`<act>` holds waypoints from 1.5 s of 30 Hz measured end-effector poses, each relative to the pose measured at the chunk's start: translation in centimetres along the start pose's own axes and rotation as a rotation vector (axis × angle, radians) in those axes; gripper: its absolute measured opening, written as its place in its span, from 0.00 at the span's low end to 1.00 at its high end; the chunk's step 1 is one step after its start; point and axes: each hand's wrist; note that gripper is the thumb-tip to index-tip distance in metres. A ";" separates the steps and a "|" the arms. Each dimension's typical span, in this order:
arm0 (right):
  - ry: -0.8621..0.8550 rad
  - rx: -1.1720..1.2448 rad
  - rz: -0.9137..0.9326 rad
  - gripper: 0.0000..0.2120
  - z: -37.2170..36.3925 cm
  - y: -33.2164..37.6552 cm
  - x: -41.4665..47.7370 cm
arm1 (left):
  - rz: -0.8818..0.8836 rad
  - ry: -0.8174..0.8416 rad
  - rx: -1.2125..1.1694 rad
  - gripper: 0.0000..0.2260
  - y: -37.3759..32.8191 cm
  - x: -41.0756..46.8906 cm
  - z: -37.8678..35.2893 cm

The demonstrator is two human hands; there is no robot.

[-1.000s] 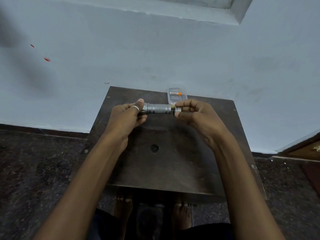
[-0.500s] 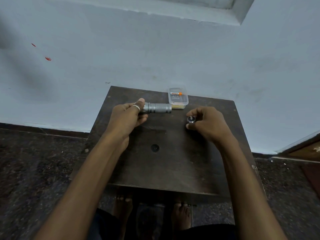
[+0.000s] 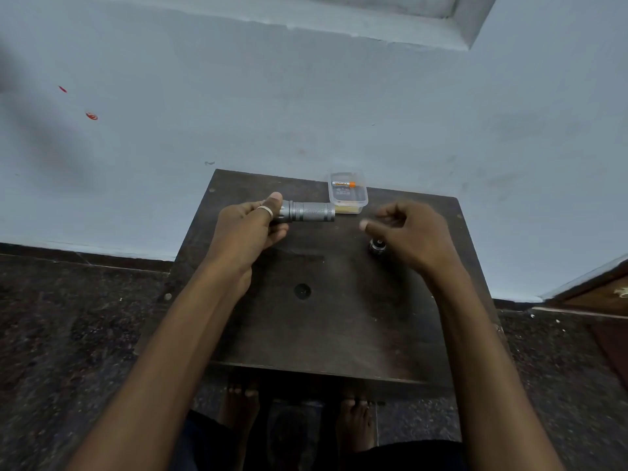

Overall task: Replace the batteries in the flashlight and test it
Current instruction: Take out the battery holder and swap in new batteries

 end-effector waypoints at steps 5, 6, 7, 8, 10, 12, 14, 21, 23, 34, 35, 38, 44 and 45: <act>-0.080 0.359 0.022 0.14 -1.3 1.7 -0.3 | -0.061 0.012 -0.009 0.10 -0.1 -0.2 -0.1; -0.019 0.463 -0.015 0.15 -1.8 2.0 -0.5 | -0.087 0.012 -0.008 0.10 -0.2 -0.2 -0.1; 0.044 0.575 -0.062 0.16 -2.3 2.3 -0.6 | -0.117 0.011 -0.004 0.10 -0.2 -0.3 -0.2; 0.100 0.675 -0.118 0.16 -2.7 2.6 -0.8 | -0.146 0.008 0.001 0.10 -0.3 -0.4 -0.3; 0.174 0.844 -0.224 0.14 -3.3 3.2 -1.0 | -0.198 0.007 0.000 0.11 -0.4 -0.6 -0.4; 0.213 1.006 -0.302 0.12 -3.6 3.4 -0.9 | -0.251 0.015 -0.001 0.12 -0.6 -0.8 -0.5; 0.224 1.146 -0.353 0.11 -3.7 3.5 -0.7 | -0.322 0.018 0.031 0.12 -0.9 -1.1 -0.6; 0.253 1.340 -0.430 0.07 -3.5 3.1 -0.7 | -0.635 -0.018 0.248 0.13 -1.3 -1.9 -0.7; 0.253 1.374 -0.449 0.07 -3.3 2.9 -0.7 | -0.667 -0.009 0.255 0.13 -1.4 -2.0 -0.8; 0.257 1.378 -0.287 0.07 -3.0 2.7 -0.6 | -0.630 0.018 0.499 0.19 -0.1 -0.1 0.5; 0.245 1.373 -0.268 0.08 -3.1 2.7 -0.6 | -0.679 0.012 0.575 0.21 0.2 -0.1 0.6; 0.208 1.342 -0.206 0.06 -3.3 2.9 -0.7 | -0.807 -0.042 0.757 0.22 0.5 0.0 0.7; 0.112 1.094 -0.075 0.08 -3.7 3.3 -1.0 | -0.882 -0.200 1.149 0.15 0.9 -0.6 0.5; 0.084 1.048 -0.057 0.08 -3.6 3.4 -1.0 | -0.883 -0.209 1.190 0.14 0.8 -0.8 0.5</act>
Point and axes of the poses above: each hand's wrist, its own x-axis towards the middle knuckle, its own z-axis out of the back of the hand, y = z × x, and after that the axes turned 9 degrees about x, right-handed
